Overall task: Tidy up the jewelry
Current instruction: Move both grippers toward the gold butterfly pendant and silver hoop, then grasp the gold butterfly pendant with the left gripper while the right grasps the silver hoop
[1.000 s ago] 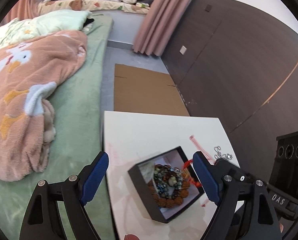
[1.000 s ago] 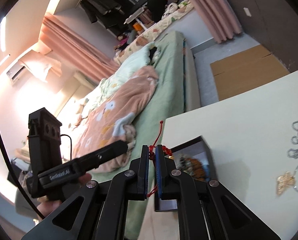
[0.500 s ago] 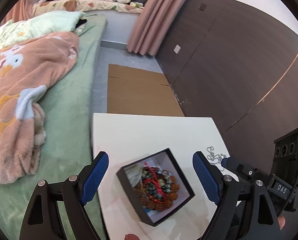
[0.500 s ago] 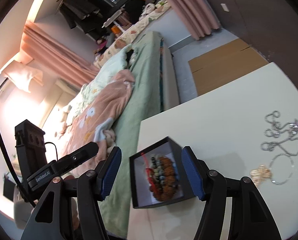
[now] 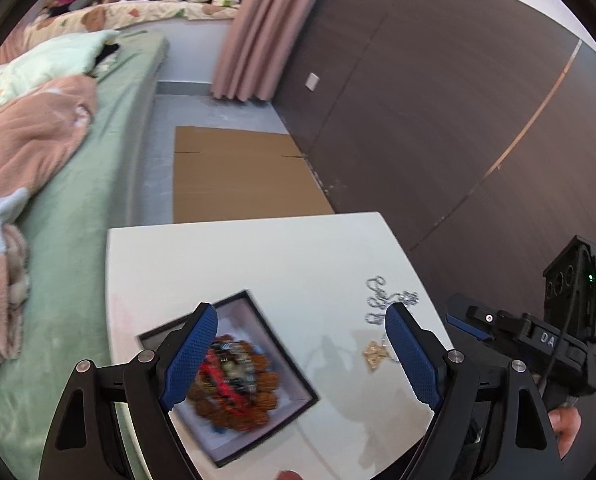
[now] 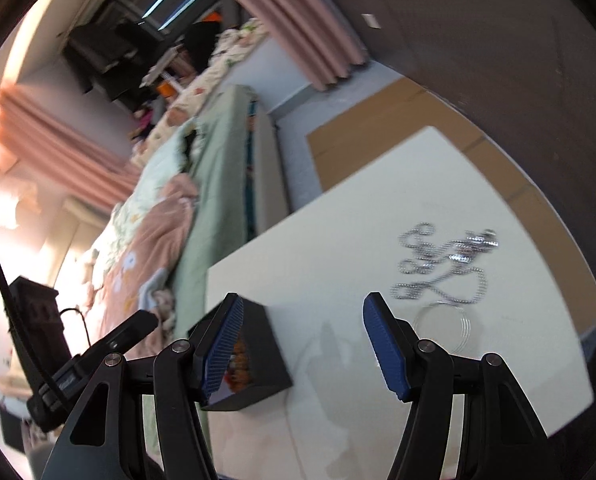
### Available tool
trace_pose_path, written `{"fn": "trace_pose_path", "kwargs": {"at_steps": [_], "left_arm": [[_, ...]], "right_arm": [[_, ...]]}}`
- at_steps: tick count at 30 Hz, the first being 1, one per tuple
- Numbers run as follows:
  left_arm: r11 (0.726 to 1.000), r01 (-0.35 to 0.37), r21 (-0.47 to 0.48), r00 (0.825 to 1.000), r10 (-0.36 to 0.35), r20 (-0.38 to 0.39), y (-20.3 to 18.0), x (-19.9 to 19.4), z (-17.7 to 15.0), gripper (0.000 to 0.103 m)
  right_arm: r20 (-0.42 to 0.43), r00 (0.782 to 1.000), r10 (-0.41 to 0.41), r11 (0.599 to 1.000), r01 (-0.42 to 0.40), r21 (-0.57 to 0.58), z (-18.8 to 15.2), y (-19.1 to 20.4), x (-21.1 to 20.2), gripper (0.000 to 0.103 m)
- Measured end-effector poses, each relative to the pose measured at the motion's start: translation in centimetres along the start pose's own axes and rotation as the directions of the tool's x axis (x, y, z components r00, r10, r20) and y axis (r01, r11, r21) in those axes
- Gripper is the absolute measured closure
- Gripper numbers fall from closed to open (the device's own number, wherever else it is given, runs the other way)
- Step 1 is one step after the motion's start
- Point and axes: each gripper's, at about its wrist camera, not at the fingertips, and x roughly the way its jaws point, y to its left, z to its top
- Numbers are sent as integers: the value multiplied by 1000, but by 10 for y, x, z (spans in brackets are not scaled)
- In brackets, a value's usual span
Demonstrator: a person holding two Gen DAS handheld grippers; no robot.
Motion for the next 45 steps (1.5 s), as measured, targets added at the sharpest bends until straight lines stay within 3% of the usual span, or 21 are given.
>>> {"fn": "trace_pose_path", "kwargs": {"at_steps": [13, 19, 25, 30, 40, 42, 45], "left_arm": [[983, 31, 180, 994, -11, -110, -66, 56, -16, 18], [962, 42, 269, 982, 10, -188, -90, 84, -32, 36], [939, 50, 339, 966, 41, -254, -105, 109, -50, 41], [927, 38, 374, 957, 74, -279, -110, 123, -60, 49], [925, 37, 377, 944, 91, -317, -109, 147, -74, 52], [912, 21, 409, 952, 106, -286, -113, 148, -79, 53], [896, -11, 444, 957, 137, -254, -116, 147, -81, 70]], "right_arm": [[-65, 991, -115, 990, 120, 73, 2, -54, -20, 40], [-65, 989, -136, 985, 142, 96, 3, -73, -34, 40], [-66, 987, -144, 981, 151, 118, 4, -88, -42, 40], [-66, 987, -146, 981, 153, 123, 6, -94, -44, 40], [-145, 965, -218, 972, 229, 61, 4, -97, -16, 40], [-159, 962, -223, 971, 234, 55, 4, -97, -9, 40], [-167, 960, -227, 970, 238, 48, 4, -96, -1, 40]]}}
